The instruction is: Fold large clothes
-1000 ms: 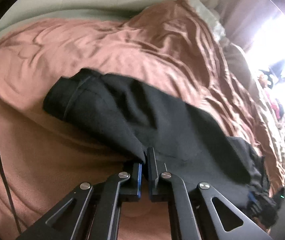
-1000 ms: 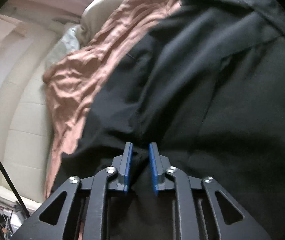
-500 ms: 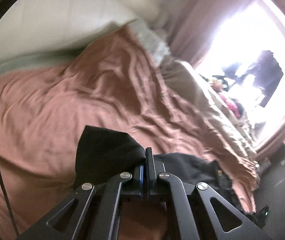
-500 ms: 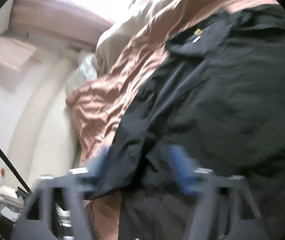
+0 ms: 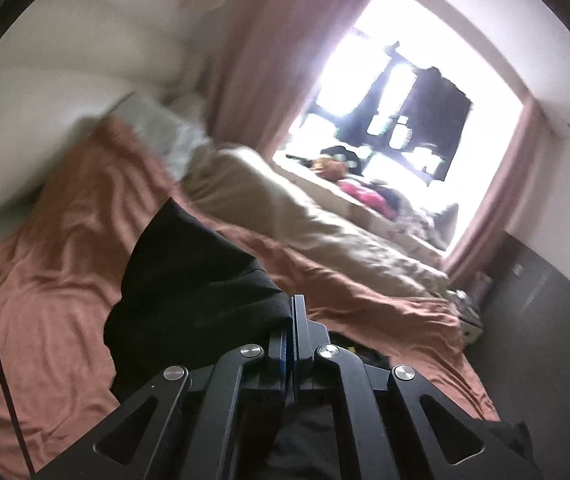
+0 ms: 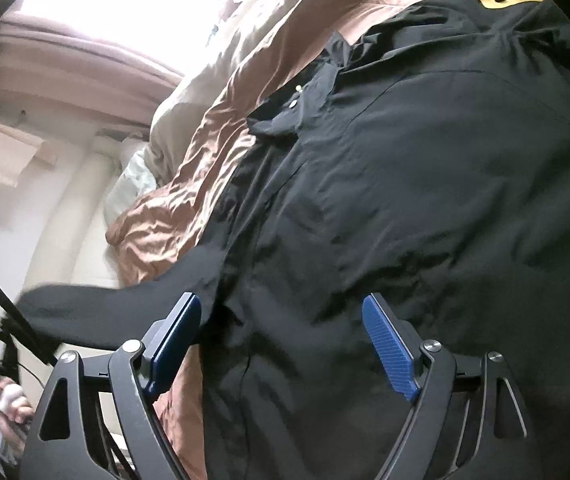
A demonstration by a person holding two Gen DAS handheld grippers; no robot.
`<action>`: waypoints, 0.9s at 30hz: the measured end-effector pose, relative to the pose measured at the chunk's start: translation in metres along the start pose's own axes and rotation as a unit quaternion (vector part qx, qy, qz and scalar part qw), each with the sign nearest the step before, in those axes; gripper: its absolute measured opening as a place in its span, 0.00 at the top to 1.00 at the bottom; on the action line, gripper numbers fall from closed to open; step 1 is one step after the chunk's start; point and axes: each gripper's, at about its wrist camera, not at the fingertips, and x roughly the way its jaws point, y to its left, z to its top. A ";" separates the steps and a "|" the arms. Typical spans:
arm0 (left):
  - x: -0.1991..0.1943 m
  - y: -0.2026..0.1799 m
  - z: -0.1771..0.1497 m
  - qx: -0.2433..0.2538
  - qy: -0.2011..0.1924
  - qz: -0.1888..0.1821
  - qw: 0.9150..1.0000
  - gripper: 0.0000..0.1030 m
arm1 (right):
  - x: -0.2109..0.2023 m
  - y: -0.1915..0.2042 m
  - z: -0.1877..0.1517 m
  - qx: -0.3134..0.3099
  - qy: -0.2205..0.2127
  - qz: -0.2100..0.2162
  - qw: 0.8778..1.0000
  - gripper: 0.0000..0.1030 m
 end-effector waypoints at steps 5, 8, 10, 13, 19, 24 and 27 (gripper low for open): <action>0.029 -0.064 -0.003 0.052 0.021 -0.040 0.998 0.99 | -0.022 -0.011 0.004 0.014 -0.007 0.005 1.000 0.20; 0.050 -0.099 -0.014 0.072 0.039 -0.068 0.994 0.99 | -0.031 -0.014 0.001 0.020 -0.013 0.007 1.000 0.20; 0.067 -0.119 -0.024 0.081 0.056 -0.085 0.991 0.99 | -0.034 -0.017 0.002 0.024 -0.014 0.011 1.000 0.20; 0.088 -0.145 -0.042 0.095 0.078 -0.103 0.987 0.99 | -0.039 -0.026 0.003 0.040 -0.012 0.016 0.999 0.20; 0.124 -0.184 -0.082 0.117 0.128 -0.137 0.975 0.99 | -0.060 -0.038 0.012 0.057 -0.021 0.029 0.998 0.20; 0.154 -0.220 -0.120 0.144 0.176 -0.162 0.960 0.99 | -0.065 -0.052 0.017 0.083 -0.019 0.042 0.995 0.20; 0.179 -0.240 -0.151 0.163 0.250 -0.160 0.941 0.93 | -0.067 -0.063 0.020 0.104 -0.023 0.039 0.994 0.20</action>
